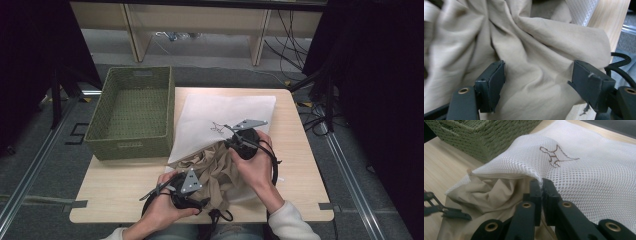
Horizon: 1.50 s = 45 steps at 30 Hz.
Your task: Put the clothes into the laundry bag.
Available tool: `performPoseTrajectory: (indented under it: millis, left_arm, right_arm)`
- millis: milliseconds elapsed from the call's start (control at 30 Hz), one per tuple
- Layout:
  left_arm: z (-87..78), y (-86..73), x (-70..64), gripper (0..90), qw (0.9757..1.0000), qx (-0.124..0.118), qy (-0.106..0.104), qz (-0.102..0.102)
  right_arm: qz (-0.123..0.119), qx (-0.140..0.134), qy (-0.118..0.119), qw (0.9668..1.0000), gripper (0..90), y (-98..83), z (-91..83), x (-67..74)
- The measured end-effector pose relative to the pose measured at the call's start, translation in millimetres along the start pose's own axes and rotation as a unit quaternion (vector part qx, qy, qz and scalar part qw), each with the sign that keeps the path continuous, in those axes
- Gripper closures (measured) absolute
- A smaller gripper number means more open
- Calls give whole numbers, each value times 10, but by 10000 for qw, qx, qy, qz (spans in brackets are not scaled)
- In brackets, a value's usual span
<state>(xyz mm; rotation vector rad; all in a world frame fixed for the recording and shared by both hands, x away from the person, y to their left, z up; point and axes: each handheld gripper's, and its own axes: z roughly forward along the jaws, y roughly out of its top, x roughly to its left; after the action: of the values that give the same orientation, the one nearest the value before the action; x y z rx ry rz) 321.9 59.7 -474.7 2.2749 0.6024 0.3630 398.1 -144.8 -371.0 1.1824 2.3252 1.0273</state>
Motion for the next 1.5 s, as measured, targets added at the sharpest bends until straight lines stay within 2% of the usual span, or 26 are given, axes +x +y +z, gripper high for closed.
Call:
performPoseTrajectory:
  millis: [167,267,333,400,467,500,533,567,667,700,733,767,800,933,1000,1033,1067,1100,1167,1200,1233,1267,1333,1400,1433,1500]
  left_arm:
    - [98,23,-2,256,9999,96,-114,20]
    - [64,51,6,265,9999,101,-114,11]
    - [-13,83,9,262,9999,-76,-92,-69]
    - [-111,104,51,258,9996,-225,93,-143]
    - [-134,101,79,256,9995,-217,162,-148]
    - [-153,93,116,254,9995,-151,268,-108]
    - [-153,78,135,254,9992,-172,318,-160]
    - [-149,44,171,254,9991,-47,384,-193]
    - [-108,1,190,255,9991,111,373,-189]
    - [-66,-22,195,283,9991,114,338,-212]
    - [3,-47,196,305,9991,261,303,-134]
    - [3,-47,196,336,9991,261,303,-134]
    - [45,-56,193,336,9992,289,248,-142]
    - [190,-69,186,479,9989,371,144,-239]
    - [238,-71,186,511,9988,427,146,-202]
    - [260,-75,188,564,9986,486,151,-167]
    - [280,-78,190,564,9984,528,157,-143]
    - [291,-81,187,608,9981,568,183,-147]
    - [305,-91,200,631,9979,599,214,-106]
    - [308,-94,206,660,9979,607,193,-125]
    - [310,-102,220,699,9979,580,212,-177]
    - [310,-102,220,716,9979,580,212,-177]
    - [308,-104,226,735,9979,598,221,-149]
    - [312,-106,228,788,9979,585,274,-105]
    - [316,-107,231,830,9979,568,300,-98]
    - [322,-110,244,877,9980,542,277,-155]
  right_arm:
    - [24,37,-12,10000,882,-4,5,11]
    - [51,37,-12,10000,882,-3,5,15]
    - [-96,-18,-29,9999,882,-2,5,-9]
    - [14,29,-3,10000,882,-3,4,10]
    - [-37,11,-12,10000,882,-2,12,3]
    - [35,33,7,10000,882,-5,7,19]
    - [35,33,7,10000,882,-5,7,19]
    - [43,27,5,10000,882,-2,1,20]
    - [34,28,11,10000,882,0,3,20]
    - [20,45,17,10000,882,-3,14,22]
    - [-112,-17,-9,9999,882,-8,31,9]
    - [-138,19,27,9999,882,-3,33,9]
    - [-138,19,27,9999,882,-3,33,9]
    - [-50,44,22,10000,882,-8,36,24]
    - [-61,44,16,10000,882,-9,36,22]
    - [-96,60,35,9999,882,-11,36,17]
    - [-96,60,35,9999,882,-11,36,17]
    - [-95,77,41,9999,882,-11,37,22]
    - [-151,62,63,9998,882,-10,42,18]
    - [-85,54,25,9999,882,-14,43,31]
    - [-212,48,99,9997,882,-12,58,18]
    - [-212,48,99,9997,882,-12,58,18]
    - [-132,74,52,9999,882,-10,50,33]
    - [-154,81,46,9998,882,-11,51,32]
    - [-77,106,26,9999,882,-14,48,43]
    - [-92,106,51,9999,882,-13,54,46]
